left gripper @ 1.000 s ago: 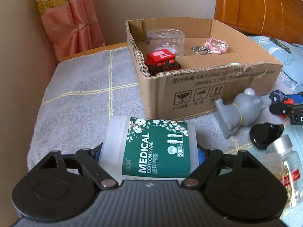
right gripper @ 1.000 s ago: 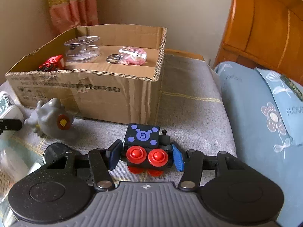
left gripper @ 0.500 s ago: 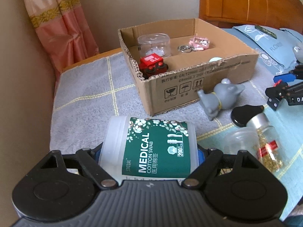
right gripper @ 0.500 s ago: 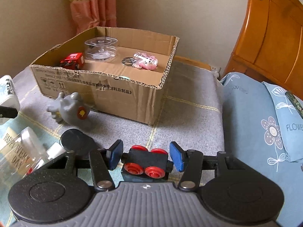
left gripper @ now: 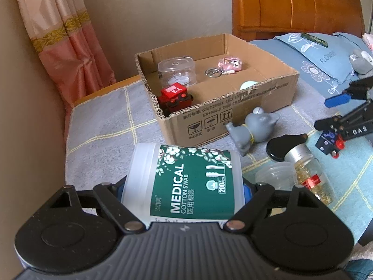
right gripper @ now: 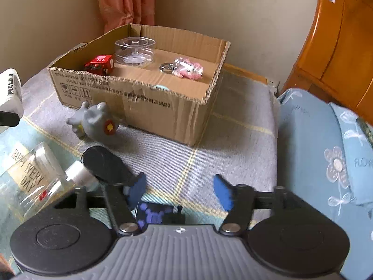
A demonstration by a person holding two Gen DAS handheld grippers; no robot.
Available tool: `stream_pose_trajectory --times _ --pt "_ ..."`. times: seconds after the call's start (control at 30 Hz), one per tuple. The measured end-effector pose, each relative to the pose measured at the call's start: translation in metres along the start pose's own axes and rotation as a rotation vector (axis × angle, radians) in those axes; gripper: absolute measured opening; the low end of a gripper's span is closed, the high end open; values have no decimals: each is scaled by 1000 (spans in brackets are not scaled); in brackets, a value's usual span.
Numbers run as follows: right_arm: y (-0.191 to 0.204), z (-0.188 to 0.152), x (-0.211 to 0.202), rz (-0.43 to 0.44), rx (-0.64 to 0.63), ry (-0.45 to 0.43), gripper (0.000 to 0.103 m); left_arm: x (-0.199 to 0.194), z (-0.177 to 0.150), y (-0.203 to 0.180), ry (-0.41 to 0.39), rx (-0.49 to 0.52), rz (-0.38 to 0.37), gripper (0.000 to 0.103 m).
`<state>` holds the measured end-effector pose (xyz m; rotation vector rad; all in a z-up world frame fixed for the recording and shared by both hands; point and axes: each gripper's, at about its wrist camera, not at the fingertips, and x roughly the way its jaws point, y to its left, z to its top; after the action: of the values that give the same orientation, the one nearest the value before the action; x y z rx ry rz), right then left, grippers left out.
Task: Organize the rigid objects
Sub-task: 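Carry the toy car with right gripper while left carries the MEDICAL bottle toward the box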
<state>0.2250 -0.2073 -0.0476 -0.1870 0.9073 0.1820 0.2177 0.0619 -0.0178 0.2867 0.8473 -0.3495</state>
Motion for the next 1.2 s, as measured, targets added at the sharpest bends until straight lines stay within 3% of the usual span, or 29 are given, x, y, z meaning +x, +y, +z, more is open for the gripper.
stream_pose_trajectory --times 0.03,0.1,0.27,0.37,0.43,0.83,1.2 --pt "-1 -3 -2 20 7 2 71 0 -1 0 1 0 -2 84" --pt "0 -10 -6 48 10 6 84 -1 -2 -1 5 2 -6 84" --pt "9 -27 2 37 -34 33 85 -2 -1 -2 4 1 -15 84" --pt "5 -30 8 52 -13 43 73 -4 1 -3 2 -1 -27 84" --pt "5 -30 10 53 -15 51 57 -6 3 -5 0 4 -30 84" --pt "2 -20 -6 48 -63 31 57 -10 23 -9 -4 13 -61 84" --pt "-5 36 -49 46 -144 -85 57 -3 85 -10 -49 10 -93 84"
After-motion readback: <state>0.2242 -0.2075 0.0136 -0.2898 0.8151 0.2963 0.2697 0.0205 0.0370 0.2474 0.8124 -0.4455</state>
